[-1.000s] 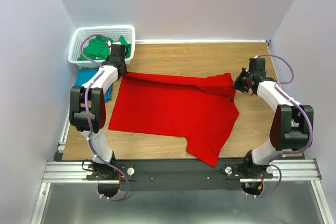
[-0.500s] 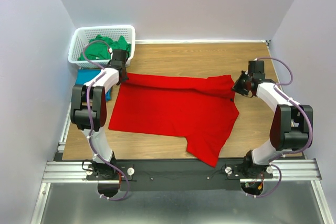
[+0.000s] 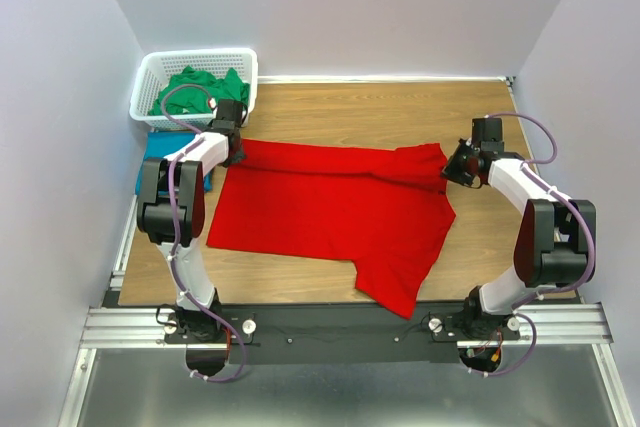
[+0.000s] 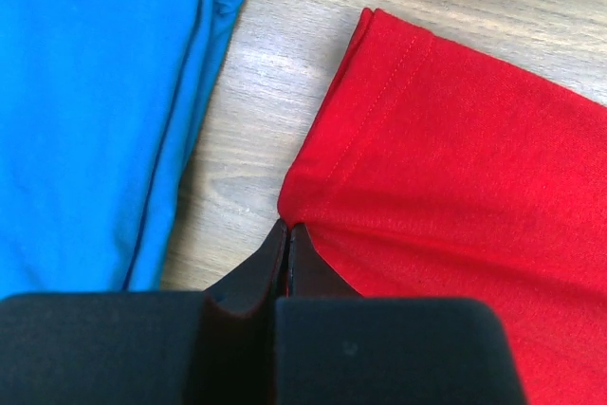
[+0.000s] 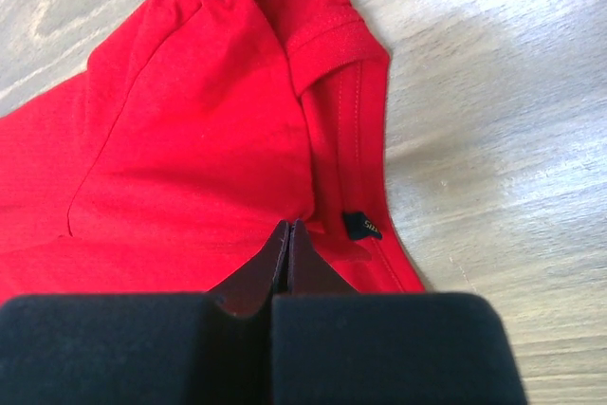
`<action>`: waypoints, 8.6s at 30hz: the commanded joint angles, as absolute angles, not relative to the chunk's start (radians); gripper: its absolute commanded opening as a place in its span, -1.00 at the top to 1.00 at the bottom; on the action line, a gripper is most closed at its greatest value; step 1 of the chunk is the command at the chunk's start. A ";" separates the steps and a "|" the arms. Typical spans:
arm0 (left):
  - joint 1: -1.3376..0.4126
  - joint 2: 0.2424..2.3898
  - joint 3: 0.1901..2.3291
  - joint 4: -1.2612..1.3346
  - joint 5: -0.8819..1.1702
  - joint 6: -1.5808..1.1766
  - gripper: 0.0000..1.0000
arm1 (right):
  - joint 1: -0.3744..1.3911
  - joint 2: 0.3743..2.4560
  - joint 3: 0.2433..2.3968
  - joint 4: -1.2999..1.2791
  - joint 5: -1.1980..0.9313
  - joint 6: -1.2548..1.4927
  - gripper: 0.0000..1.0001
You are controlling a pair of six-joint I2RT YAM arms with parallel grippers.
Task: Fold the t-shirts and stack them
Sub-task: Fold the tshirt
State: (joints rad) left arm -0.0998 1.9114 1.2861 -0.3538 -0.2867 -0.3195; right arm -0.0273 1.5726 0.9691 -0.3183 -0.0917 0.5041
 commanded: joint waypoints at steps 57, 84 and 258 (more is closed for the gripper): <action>-0.094 1.948 1.284 -0.388 -0.291 -0.318 1.00 | -0.028 1.418 0.953 -0.491 -0.130 0.532 0.99; -0.094 1.953 1.278 -0.380 -0.287 -0.325 1.00 | -0.017 1.401 0.798 -0.505 -0.206 0.580 0.26; -0.219 1.135 0.741 -0.124 -0.244 -0.341 -0.39 | 0.402 1.462 0.888 -0.459 0.285 0.456 0.99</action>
State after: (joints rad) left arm -0.2180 1.1252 0.7120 -0.1360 -0.2420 -0.3550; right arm 0.3958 1.4807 0.7982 -0.4366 0.2535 0.4793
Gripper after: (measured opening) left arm 0.696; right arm 0.012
